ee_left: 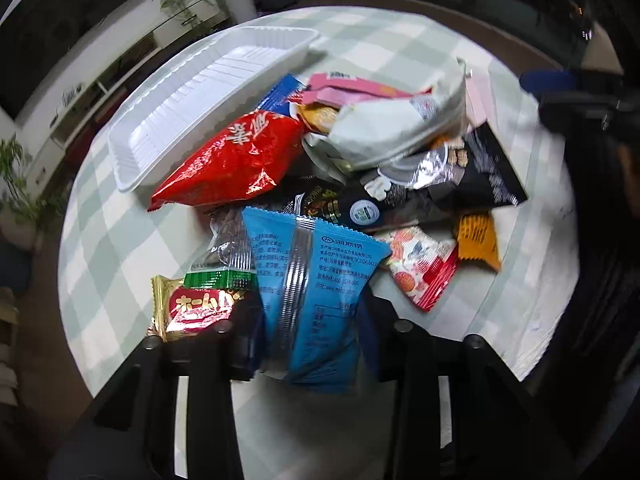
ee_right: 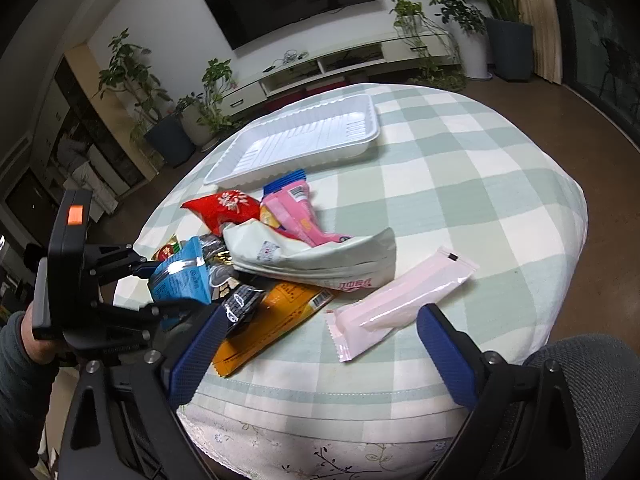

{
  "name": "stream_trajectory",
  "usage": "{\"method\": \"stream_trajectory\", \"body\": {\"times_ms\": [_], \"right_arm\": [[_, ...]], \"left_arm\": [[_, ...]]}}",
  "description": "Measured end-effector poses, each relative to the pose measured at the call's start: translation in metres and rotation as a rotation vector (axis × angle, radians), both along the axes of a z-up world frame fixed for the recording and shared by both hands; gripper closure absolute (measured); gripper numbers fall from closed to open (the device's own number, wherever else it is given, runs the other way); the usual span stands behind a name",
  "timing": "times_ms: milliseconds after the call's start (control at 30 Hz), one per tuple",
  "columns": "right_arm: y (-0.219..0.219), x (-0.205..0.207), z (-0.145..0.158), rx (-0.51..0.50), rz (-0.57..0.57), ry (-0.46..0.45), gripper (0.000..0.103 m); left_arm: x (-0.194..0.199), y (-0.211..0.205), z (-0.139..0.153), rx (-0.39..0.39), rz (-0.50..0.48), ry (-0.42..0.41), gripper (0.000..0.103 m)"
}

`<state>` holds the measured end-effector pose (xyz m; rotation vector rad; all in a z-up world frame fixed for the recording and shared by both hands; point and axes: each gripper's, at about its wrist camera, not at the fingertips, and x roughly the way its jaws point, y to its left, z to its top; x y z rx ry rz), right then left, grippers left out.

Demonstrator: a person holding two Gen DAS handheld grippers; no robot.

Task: Organize snacks
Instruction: 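Grasp the blue wafer packet with the left gripper while the right gripper grasps the white-wrapped bar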

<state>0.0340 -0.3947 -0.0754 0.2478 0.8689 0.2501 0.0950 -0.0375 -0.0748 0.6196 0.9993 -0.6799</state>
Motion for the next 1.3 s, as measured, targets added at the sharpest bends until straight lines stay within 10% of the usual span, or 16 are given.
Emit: {"method": "stream_trajectory", "body": {"times_ms": [367,600,1300], "right_arm": [[0.042,0.031,0.038,-0.182,0.361,-0.092,0.023],[0.079,0.062,0.018,-0.43,0.646,-0.005,0.053],[0.087,0.095,-0.017,-0.516,0.739,0.125,0.067]], "left_arm": [[-0.006,0.034,0.025,-0.225,0.126,0.022,0.071],[-0.021,0.064,0.04,-0.406,0.222,0.023,0.071],[-0.029,0.077,0.033,-0.503,0.292,0.035,0.071]]}}
